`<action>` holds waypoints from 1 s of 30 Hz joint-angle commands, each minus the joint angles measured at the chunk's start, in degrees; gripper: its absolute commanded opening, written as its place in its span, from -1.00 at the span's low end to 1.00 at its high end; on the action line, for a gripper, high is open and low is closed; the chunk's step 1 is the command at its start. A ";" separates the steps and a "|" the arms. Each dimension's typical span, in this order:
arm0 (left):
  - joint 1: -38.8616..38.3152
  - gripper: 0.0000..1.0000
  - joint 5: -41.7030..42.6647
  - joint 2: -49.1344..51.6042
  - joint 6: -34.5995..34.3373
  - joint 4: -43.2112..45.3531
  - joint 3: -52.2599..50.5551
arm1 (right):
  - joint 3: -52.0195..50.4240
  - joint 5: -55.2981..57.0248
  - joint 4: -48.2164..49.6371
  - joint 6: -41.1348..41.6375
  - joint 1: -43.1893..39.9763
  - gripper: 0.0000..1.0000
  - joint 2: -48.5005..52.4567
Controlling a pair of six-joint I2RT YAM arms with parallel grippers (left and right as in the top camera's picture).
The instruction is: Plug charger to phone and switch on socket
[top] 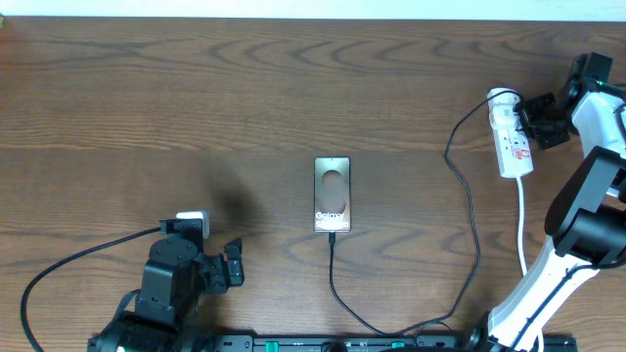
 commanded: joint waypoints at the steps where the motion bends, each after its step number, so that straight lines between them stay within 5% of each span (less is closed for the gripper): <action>1: -0.07 0.96 -0.48 -0.04 0.94 -0.15 0.04 | -1.55 -6.16 0.74 -1.20 1.86 -0.98 7.39; 30: -0.07 0.96 -0.48 -0.04 0.94 -0.15 0.04 | -1.55 -9.40 -2.45 -3.50 1.79 -0.98 8.83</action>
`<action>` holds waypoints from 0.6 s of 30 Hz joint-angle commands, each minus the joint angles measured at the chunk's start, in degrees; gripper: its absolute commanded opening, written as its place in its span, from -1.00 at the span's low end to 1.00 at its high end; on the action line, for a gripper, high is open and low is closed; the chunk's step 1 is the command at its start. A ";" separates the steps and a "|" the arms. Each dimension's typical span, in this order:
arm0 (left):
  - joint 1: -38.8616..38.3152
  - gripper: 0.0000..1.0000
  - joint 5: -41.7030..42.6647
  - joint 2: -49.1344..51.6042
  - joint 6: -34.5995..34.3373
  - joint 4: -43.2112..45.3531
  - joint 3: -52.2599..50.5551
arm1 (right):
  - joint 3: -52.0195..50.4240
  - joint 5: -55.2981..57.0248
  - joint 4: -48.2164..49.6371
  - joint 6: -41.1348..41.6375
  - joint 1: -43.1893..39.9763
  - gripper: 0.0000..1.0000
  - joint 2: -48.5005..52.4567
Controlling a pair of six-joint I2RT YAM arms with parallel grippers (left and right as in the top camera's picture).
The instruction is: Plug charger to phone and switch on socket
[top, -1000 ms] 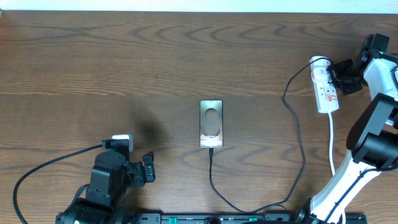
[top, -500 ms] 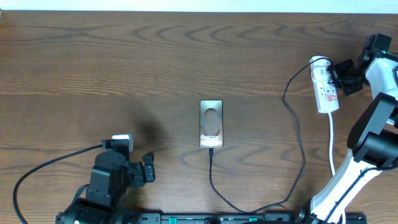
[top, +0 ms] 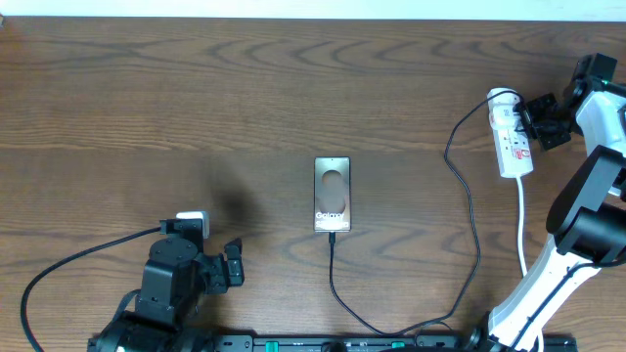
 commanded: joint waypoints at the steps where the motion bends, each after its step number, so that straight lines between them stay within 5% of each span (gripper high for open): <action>1: -0.07 0.96 -0.50 -0.04 0.94 -0.15 0.04 | -2.97 -6.56 -0.24 -0.79 2.60 -0.98 8.22; 18: -0.07 0.96 -0.50 -0.04 0.94 -0.15 0.04 | -2.97 -9.99 -2.54 -1.44 2.67 -0.98 13.14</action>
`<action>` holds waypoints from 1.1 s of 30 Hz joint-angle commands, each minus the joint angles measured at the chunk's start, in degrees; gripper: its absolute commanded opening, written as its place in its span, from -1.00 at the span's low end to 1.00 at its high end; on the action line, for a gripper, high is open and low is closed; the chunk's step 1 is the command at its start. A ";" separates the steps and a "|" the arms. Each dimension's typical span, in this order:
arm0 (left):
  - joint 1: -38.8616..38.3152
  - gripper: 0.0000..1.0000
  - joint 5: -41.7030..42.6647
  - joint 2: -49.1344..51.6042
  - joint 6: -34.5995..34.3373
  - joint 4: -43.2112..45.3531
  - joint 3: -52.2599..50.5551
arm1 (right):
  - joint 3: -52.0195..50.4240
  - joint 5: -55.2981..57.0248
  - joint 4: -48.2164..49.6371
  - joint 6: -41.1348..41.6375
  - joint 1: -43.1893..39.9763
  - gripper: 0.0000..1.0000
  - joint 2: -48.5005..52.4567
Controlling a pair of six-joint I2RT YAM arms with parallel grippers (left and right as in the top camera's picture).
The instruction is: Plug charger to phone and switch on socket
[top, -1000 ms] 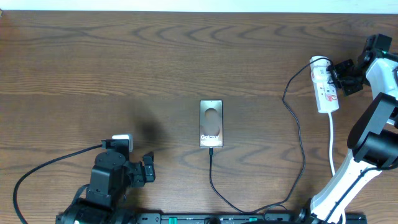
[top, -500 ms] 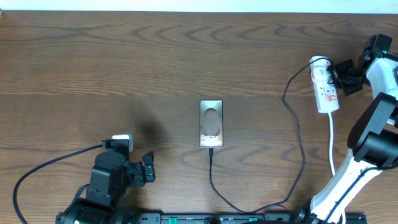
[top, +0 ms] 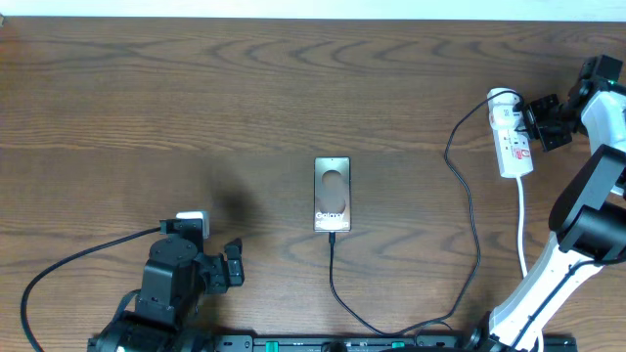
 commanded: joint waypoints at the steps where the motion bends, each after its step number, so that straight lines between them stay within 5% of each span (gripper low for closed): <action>1: -0.07 0.95 -0.48 -0.04 0.96 -0.17 0.04 | -4.81 -6.51 -0.81 -1.03 3.82 -0.98 11.06; 14: -0.07 0.96 -0.48 -0.04 0.94 -0.17 0.04 | -4.81 -5.73 -5.01 -2.01 3.82 -0.98 11.10; 33: -0.07 0.96 -0.48 -0.04 0.96 -0.17 0.04 | -4.79 15.17 -10.34 -0.98 1.53 -0.98 2.40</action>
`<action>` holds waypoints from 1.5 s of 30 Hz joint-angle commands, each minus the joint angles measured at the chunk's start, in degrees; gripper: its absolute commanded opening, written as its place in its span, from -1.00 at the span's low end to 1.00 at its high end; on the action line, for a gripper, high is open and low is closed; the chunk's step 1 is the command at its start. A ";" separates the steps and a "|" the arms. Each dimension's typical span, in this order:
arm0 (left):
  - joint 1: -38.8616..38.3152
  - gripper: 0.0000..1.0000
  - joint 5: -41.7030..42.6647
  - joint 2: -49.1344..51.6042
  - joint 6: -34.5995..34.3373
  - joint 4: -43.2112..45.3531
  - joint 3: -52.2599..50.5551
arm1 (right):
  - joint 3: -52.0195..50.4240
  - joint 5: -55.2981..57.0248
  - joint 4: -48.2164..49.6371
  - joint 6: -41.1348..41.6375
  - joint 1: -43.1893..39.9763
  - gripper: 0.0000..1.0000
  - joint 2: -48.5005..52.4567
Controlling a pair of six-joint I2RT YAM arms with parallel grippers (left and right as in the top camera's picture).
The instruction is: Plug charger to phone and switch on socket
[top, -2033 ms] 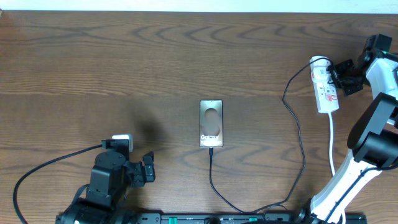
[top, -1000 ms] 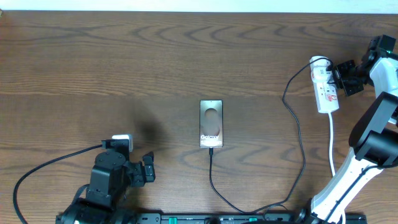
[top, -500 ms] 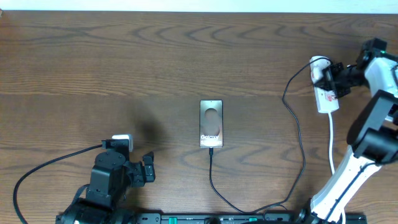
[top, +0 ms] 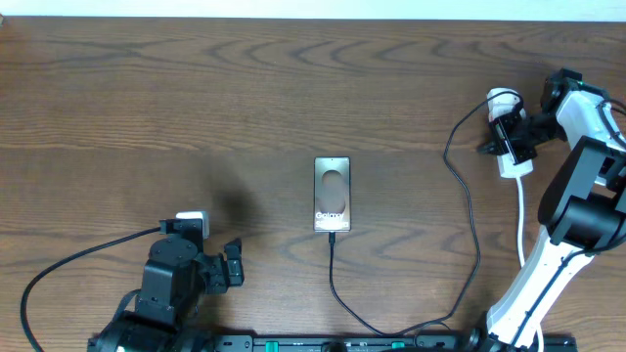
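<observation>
The phone point(top: 333, 193) lies face up at the table's middle, with the black charger cable point(top: 333, 256) plugged into its near end. That cable loops along the front edge and climbs to the white socket strip point(top: 514, 166) at the far right. My right gripper point(top: 508, 137) is down over the middle of the strip, covering its switch area. How its jaws stand is hidden by its own body. My left gripper point(top: 233, 262) rests open at the front left, holding nothing, well away from the phone.
A white plug point(top: 501, 98) sits in the strip's far end, and the strip's white lead point(top: 520, 230) runs toward the front along the right arm's base. A black cable point(top: 68, 266) curves from the left arm to the front left edge.
My right gripper was just right of the socket strip, clear of it. Now it has moved left and lies over the strip's middle. Phone, cable and left arm are unchanged.
At all three earlier moments the charger was in the phone and my right gripper hovered just right of the strip, shifting only slightly. The left arm stayed parked. Now the right gripper is on top of the strip.
</observation>
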 commanded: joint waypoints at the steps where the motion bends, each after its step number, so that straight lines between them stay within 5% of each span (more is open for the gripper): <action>1: -0.07 0.96 -0.33 -0.09 0.94 -0.11 0.04 | -2.51 22.34 0.59 -0.11 -2.23 -0.98 -0.81; 19: -0.07 0.96 -0.31 -0.09 0.92 -0.11 0.04 | -2.51 28.46 -9.22 -4.31 -3.48 -0.98 -38.75; 31: -0.07 0.96 -0.31 -0.09 0.92 -0.11 0.04 | -2.51 27.82 -17.53 -18.82 -3.43 -0.97 -66.86; 39: -0.07 0.96 -0.33 -0.09 0.92 -0.11 0.04 | -2.51 28.00 -23.41 -18.78 -3.45 0.99 -85.11; 45: -0.07 0.96 -0.31 -0.09 0.92 -0.11 0.04 | -2.51 28.02 -30.93 -18.78 -3.43 0.99 -95.01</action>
